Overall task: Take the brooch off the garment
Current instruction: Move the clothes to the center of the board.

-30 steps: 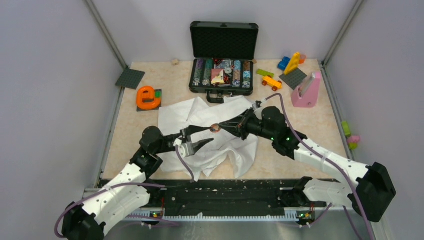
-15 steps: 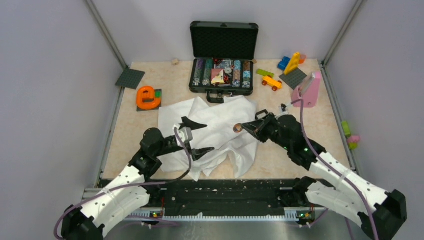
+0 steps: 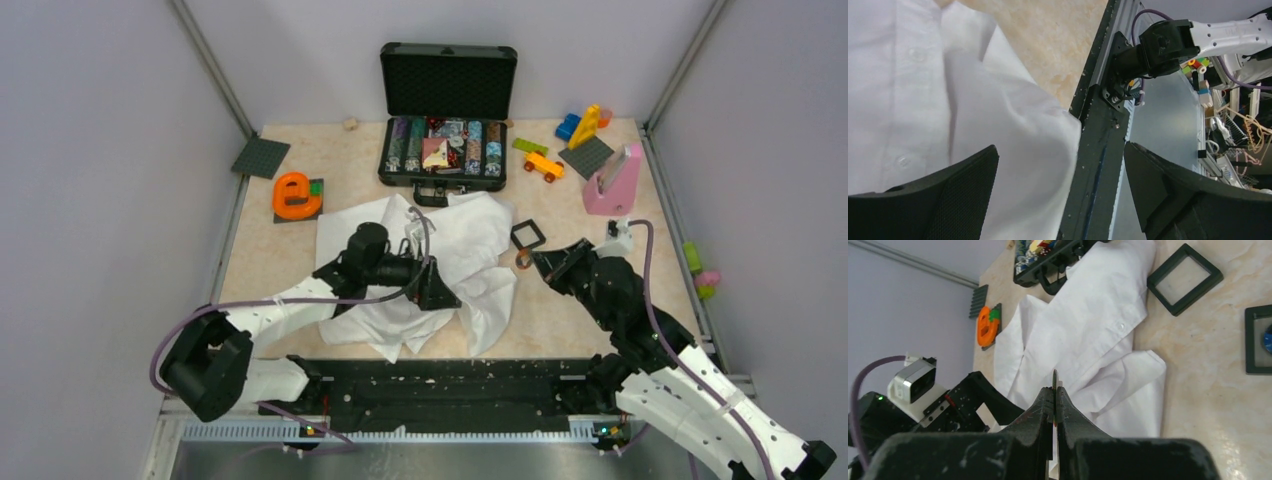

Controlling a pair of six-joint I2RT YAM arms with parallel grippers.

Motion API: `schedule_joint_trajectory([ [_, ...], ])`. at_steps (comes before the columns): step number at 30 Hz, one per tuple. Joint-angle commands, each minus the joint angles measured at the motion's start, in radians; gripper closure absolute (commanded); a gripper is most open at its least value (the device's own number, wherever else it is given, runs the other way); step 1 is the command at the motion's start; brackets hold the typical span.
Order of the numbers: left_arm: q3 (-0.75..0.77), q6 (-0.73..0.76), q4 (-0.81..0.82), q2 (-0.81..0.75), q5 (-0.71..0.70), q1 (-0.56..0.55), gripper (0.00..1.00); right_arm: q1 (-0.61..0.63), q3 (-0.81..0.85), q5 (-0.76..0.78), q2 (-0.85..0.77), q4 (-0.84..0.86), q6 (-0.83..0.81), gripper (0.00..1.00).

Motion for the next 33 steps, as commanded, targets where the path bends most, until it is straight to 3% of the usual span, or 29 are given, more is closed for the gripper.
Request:
schedule_joint_trajectory([
  [1,0.208,0.212,-0.327,0.011,-0.244,-0.193,0.01,-0.008,0.021,0.056,-0.011,-0.067,-0.059,1.0],
  [8,0.29,0.281,-0.507,0.085,-0.522,-0.231,0.01,-0.008,0.001,0.051,-0.011,-0.05,-0.047,1.0],
  [14,0.309,0.325,-0.567,0.114,-0.623,-0.263,0.01,-0.01,0.012,0.057,-0.005,-0.05,-0.055,1.0],
  [18,0.315,0.326,-0.582,0.126,-0.647,-0.271,0.21,-0.012,0.008,0.055,0.001,-0.042,-0.056,1.0],
  [20,0.317,0.293,-0.594,0.133,-0.731,-0.263,0.48,-0.012,0.001,0.041,0.006,-0.03,-0.063,1.0],
  [21,0.312,0.283,-0.591,0.14,-0.757,-0.247,0.56,-0.012,-0.003,0.03,0.007,-0.022,-0.069,1.0],
  [22,0.307,0.268,-0.588,0.148,-0.77,-0.217,0.72,-0.014,-0.009,0.015,0.007,-0.012,-0.078,1.0],
  [23,0.304,0.245,-0.587,0.16,-0.772,-0.179,0.94,-0.015,-0.015,-0.004,0.008,0.001,-0.088,1.0],
  [24,0.301,0.218,-0.587,0.172,-0.758,-0.126,1.0,-0.017,-0.023,-0.021,0.008,0.014,-0.1,1.0],
  [30,0.231,0.09,-0.442,0.186,-0.547,0.263,1.0,-0.038,-0.046,-0.134,0.029,0.063,-0.128,1.0],
  [33,0.175,0.005,-0.352,0.138,-0.545,0.444,1.0,-0.054,-0.049,-0.186,0.047,0.075,-0.129,1.0],
])
